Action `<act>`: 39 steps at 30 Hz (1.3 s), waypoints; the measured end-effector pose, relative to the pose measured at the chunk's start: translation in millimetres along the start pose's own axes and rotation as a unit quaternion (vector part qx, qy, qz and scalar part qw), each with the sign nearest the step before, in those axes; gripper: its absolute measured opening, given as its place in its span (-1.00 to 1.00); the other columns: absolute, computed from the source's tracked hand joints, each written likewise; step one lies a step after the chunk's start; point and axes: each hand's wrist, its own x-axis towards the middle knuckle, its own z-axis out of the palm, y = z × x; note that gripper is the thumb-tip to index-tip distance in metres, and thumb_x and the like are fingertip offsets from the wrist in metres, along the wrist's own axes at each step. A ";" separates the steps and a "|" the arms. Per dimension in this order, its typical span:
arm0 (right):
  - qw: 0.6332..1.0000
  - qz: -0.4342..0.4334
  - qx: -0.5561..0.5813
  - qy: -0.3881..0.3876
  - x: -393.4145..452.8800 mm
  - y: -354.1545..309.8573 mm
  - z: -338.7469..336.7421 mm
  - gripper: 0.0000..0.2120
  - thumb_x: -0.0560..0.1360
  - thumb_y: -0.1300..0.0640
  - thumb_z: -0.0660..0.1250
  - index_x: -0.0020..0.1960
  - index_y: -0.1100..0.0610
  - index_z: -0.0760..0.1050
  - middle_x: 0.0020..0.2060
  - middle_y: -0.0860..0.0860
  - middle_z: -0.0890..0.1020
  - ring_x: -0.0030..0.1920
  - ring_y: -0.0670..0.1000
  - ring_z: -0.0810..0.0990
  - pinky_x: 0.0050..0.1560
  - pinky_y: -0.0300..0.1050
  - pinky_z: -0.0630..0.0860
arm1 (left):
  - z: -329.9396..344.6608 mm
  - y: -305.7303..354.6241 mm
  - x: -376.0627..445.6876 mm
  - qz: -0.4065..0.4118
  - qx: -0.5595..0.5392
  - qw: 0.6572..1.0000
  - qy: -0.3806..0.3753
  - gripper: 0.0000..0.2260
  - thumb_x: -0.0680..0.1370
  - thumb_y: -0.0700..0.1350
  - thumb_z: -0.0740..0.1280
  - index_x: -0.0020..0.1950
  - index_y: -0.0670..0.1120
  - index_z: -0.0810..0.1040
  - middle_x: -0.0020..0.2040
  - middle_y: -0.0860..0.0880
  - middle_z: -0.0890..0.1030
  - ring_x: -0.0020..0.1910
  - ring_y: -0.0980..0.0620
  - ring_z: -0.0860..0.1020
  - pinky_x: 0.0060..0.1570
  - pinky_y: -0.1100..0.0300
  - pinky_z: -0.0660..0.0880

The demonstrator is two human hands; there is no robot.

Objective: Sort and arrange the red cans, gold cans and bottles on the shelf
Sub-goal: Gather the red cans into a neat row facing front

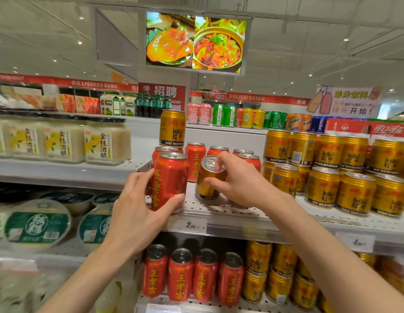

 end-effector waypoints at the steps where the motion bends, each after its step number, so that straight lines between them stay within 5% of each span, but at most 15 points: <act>1: 1.000 -0.004 0.001 -0.003 -0.8 -0.4 -0.2 -0.70 0.54 -0.17 0.38 0.06 -0.03 0.35 0.07 -0.09 0.54 -0.06 -0.04 0.53 0.02 -0.02 0.58 | -0.2 -1.2 0.5 0.002 0.004 1.000 -0.001 -0.27 0.36 0.37 0.37 0.46 0.10 0.37 0.21 0.14 0.44 0.09 0.18 0.48 0.07 0.18 0.44; 6: 0.995 -0.006 0.101 -0.016 -9.3 5.8 -8.1 -0.73 0.53 -0.12 0.41 0.01 -0.02 0.37 -0.17 -0.16 0.52 -0.20 -0.14 0.54 -0.25 -0.28 0.44 | -0.8 -5.9 1.1 0.025 0.034 0.999 -0.002 -0.23 0.38 0.50 0.26 0.50 0.14 0.32 0.21 0.20 0.44 0.09 0.18 0.52 0.07 0.13 0.52; 9: 0.982 -0.008 0.180 -0.052 -19.0 13.8 -22.3 -0.69 0.50 -0.15 0.43 -0.01 0.02 0.38 -0.31 -0.10 0.55 -0.40 -0.17 0.49 -0.38 -0.26 0.44 | 2.0 -5.7 2.6 0.036 0.041 0.998 0.006 -0.24 0.39 0.47 0.28 0.49 0.12 0.33 0.21 0.19 0.45 0.07 0.17 0.53 0.01 0.03 0.62; 12: 0.972 -0.001 0.228 -0.062 -29.0 23.1 -37.7 -0.61 0.42 -0.22 0.45 -0.03 0.02 0.39 -0.20 0.09 0.64 -0.34 -0.06 0.55 -0.37 -0.12 0.54 | 10.8 2.3 3.4 0.039 0.035 0.999 0.009 -0.25 0.40 0.38 0.36 0.49 0.04 0.35 0.23 0.10 0.49 0.07 0.15 0.53 0.03 0.06 0.60; 17: 0.969 0.034 0.241 -0.039 -44.2 42.5 -57.2 -0.69 0.48 -0.03 0.47 0.01 0.11 0.41 -0.26 -0.06 0.59 -0.44 -0.23 0.52 -0.46 -0.37 0.41 | 34.3 20.2 11.4 0.047 0.046 0.998 0.012 -0.29 0.43 0.28 0.42 0.50 0.04 0.34 0.28 0.05 0.56 0.10 0.09 0.57 0.12 0.12 0.52; 24: 0.981 0.058 0.183 -0.015 -58.6 67.2 -60.7 -0.66 0.43 -0.11 0.51 -0.04 0.04 0.42 -0.23 -0.10 0.59 -0.44 -0.21 0.45 -0.39 -0.34 0.40 | 68.7 40.4 29.7 -0.001 0.048 0.998 -0.030 -0.29 0.54 0.23 0.33 0.60 0.01 0.18 0.39 -0.03 0.49 0.32 -0.05 0.50 0.30 -0.05 0.42; 31: 0.980 0.052 0.189 -0.009 -60.9 70.1 -60.4 -0.65 0.45 -0.07 0.51 0.00 0.08 0.42 -0.22 -0.08 0.57 -0.47 -0.21 0.44 -0.44 -0.36 0.38 | 62.3 49.3 35.7 0.013 0.163 0.986 -0.034 -0.34 0.51 0.32 0.30 0.50 -0.01 0.33 0.11 -0.04 0.63 0.13 -0.04 0.56 0.03 0.08 0.44; 39: 0.980 0.061 0.189 -0.007 -61.9 70.2 -58.0 -0.68 0.47 -0.07 0.49 0.00 0.04 0.40 -0.14 -0.12 0.57 -0.44 -0.26 0.50 -0.43 -0.37 0.42 | 68.5 50.6 36.5 0.002 0.102 0.993 -0.060 -0.35 0.53 0.16 0.41 0.52 -0.06 0.29 0.25 -0.02 0.65 0.23 -0.07 0.61 0.26 0.02 0.43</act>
